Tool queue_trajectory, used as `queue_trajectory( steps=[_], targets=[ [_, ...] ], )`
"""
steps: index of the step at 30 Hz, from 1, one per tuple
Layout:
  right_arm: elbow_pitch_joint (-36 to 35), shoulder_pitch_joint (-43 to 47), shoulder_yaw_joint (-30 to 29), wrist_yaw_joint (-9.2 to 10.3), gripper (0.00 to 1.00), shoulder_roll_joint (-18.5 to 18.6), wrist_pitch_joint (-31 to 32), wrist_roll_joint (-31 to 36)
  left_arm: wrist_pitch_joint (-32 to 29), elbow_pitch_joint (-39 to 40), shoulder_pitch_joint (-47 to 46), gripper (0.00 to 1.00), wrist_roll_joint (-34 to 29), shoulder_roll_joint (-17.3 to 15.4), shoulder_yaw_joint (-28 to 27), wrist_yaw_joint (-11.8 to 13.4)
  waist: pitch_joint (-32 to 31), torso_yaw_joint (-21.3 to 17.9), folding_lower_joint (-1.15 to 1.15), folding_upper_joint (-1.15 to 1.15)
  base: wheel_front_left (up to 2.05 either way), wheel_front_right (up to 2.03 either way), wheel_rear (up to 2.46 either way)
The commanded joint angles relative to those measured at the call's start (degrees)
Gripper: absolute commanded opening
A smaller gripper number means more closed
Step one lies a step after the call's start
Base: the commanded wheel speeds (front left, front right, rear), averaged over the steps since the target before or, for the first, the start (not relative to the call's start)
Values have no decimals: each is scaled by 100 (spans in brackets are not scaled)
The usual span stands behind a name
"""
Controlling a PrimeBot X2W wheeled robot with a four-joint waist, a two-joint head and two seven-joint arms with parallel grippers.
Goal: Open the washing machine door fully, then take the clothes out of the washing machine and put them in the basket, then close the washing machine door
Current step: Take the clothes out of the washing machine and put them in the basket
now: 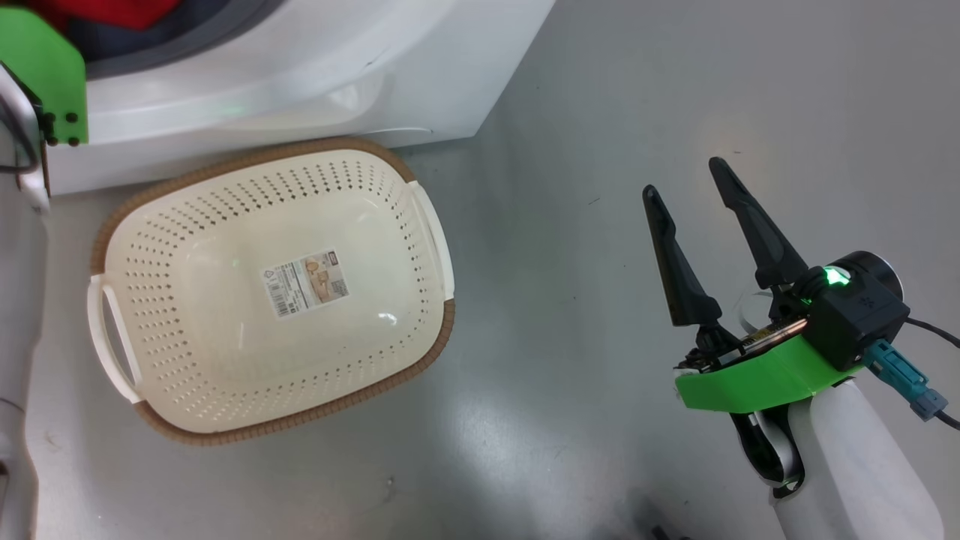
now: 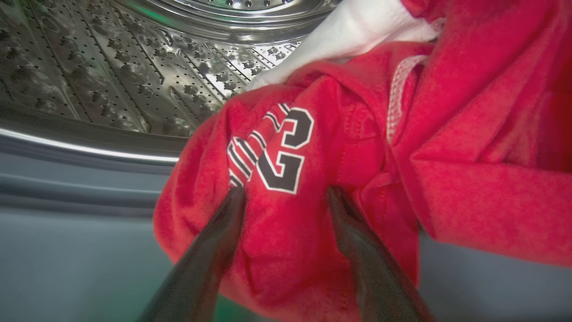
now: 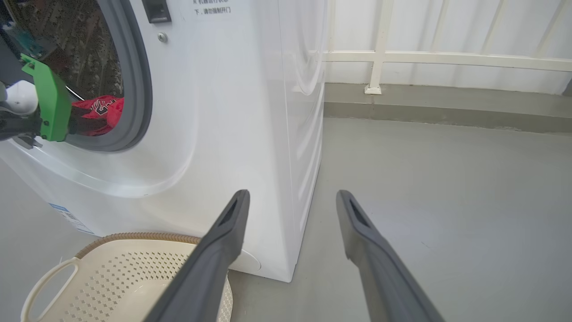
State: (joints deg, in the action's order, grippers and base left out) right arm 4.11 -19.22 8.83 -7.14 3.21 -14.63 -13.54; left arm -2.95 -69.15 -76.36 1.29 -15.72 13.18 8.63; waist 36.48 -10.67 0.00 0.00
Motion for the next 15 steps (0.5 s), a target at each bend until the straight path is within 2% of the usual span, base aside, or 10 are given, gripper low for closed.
queue_trajectory(
  steps=[1,2,3,15],
  targets=[
    [-149,-10,140,-35,100,-25,-37,-33,-7,69,-82,43,-20,-300,-23,40,10,0,0,0,0,0,0],
    [-149,-8,137,-35,100,-25,-37,-35,-13,51,-95,17,-15,-294,-10,29,16,2,0,0,0,0,0],
    [-148,-6,134,-35,100,-26,-37,-34,-13,35,-106,0,-11,-287,5,20,19,5,0,0,0,0,0],
    [-108,4,103,-35,100,-30,-37,18,832,270,-118,0,35,-194,115,217,-29,140,0,0,0,0,0]
  ],
)
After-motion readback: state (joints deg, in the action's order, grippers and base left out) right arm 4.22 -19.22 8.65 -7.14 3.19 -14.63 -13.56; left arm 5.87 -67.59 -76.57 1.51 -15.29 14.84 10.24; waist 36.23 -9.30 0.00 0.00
